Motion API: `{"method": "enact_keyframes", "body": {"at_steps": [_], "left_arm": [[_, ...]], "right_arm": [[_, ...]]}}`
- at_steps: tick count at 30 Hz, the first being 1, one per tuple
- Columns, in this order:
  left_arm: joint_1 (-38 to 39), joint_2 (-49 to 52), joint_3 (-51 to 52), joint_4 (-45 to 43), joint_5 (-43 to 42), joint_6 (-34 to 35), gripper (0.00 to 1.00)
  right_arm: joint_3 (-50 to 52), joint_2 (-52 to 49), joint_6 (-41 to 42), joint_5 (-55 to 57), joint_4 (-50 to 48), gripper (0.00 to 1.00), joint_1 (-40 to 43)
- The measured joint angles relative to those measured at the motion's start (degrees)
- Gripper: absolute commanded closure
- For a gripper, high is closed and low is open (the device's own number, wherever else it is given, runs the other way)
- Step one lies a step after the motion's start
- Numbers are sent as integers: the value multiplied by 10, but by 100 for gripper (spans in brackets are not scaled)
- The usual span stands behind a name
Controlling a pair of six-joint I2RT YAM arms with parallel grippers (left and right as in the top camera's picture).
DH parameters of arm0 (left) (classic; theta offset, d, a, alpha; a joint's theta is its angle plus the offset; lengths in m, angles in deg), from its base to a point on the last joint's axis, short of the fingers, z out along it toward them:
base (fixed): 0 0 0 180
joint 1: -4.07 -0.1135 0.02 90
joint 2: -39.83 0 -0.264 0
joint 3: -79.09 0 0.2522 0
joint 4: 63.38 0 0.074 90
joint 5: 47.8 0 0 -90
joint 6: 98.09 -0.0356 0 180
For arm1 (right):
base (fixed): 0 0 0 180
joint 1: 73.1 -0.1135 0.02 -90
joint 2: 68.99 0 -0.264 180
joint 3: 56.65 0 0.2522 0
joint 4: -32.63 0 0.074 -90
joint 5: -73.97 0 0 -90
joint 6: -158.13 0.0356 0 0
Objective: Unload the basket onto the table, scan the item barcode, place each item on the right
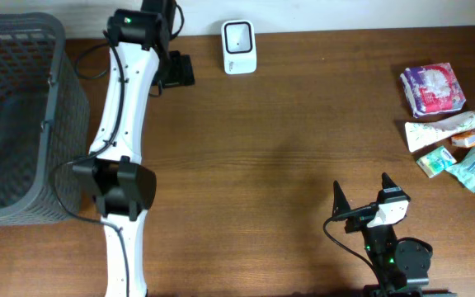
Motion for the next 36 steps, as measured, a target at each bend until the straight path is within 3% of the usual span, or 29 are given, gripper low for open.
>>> {"method": "enact_keyframes", "body": {"at_steps": [3, 9, 14, 17, 23, 26, 32, 36], "left_arm": [[32, -162, 289, -211, -4, -12, 1], [83, -470, 654, -473, -5, -84, 1], [92, -756, 902, -480, -4, -103, 1], [92, -871, 968, -467, -4, -106, 1], [92, -925, 1080, -469, -5, -112, 1], [86, -998, 1127, -486, -7, -113, 1], [5, -1170, 1252, -650, -29, -116, 1], [-37, -1223, 1307, -769, -43, -143, 1]], "right_arm": [[0, 0, 0, 2, 0, 1, 0], [0, 1, 0, 3, 0, 1, 0], [0, 2, 0, 4, 0, 1, 0], [0, 2, 0, 4, 0, 1, 0], [0, 2, 0, 4, 0, 1, 0], [0, 2, 0, 4, 0, 1, 0], [0, 2, 0, 4, 0, 1, 0], [0, 2, 0, 4, 0, 1, 0]]}}
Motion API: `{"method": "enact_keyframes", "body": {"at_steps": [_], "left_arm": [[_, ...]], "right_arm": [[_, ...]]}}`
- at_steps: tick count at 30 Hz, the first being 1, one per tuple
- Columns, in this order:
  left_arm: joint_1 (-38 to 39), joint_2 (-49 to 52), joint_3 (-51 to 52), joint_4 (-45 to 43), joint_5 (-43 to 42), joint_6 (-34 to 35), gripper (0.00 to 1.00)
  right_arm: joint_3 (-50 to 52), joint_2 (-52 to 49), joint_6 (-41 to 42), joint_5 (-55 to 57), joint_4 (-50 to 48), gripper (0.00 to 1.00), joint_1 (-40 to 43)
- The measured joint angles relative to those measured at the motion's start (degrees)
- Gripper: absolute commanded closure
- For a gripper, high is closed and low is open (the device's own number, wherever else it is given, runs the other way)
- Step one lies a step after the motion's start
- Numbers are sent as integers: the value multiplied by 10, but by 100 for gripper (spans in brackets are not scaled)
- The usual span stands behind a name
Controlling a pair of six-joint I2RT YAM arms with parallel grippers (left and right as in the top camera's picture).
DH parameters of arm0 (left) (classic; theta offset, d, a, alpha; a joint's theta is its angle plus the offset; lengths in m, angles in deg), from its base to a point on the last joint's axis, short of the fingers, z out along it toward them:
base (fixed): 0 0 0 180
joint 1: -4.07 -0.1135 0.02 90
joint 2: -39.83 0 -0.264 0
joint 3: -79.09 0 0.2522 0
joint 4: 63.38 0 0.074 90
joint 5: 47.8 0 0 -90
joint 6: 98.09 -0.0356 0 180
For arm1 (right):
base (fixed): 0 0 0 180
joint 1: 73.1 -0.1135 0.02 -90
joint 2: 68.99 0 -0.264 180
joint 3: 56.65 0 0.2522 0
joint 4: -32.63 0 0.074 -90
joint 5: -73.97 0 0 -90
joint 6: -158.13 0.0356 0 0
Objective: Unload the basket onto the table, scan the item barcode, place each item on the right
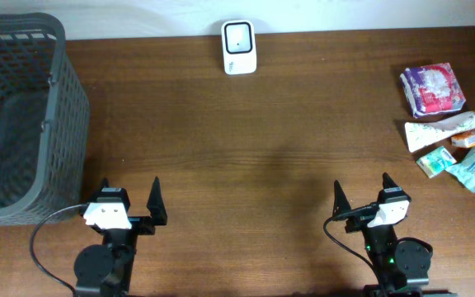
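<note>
The white barcode scanner (239,47) stands at the back middle of the table. A group of items lies at the right edge: a purple and pink packet (432,88), a white tube (435,130), a small orange-and-white box (473,138) and teal packets (472,167). My left gripper (130,195) sits open at the near left, holding nothing. Open and just as empty, my right gripper (362,186) rests at the near right, well short of the items.
A dark grey mesh basket (56,99) fills the left side of the table. It reaches close to my left gripper. The brown wooden table (246,148) stretches between the grippers and the scanner.
My left arm was stretched out to the back of the table, its gripper just left of the scanner. Now it is folded back at the near left edge, gripper open. The right arm has not moved.
</note>
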Motion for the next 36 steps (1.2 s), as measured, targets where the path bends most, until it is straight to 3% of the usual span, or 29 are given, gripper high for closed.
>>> {"method": "enact_keyframes", "body": {"at_steps": [14, 19, 23, 36], "left_arm": [[-79, -99, 136, -131, -9, -46, 1], [-100, -118, 149, -120, -9, -55, 1], [-103, -119, 151, -53, -9, -57, 1], [-98, -120, 151, -51, -20, -54, 1]], "right_arm": [[0, 0, 0, 0, 0, 1, 0], [0, 0, 0, 0, 0, 1, 0], [0, 0, 0, 0, 0, 1, 0], [0, 0, 0, 0, 0, 1, 0]]}}
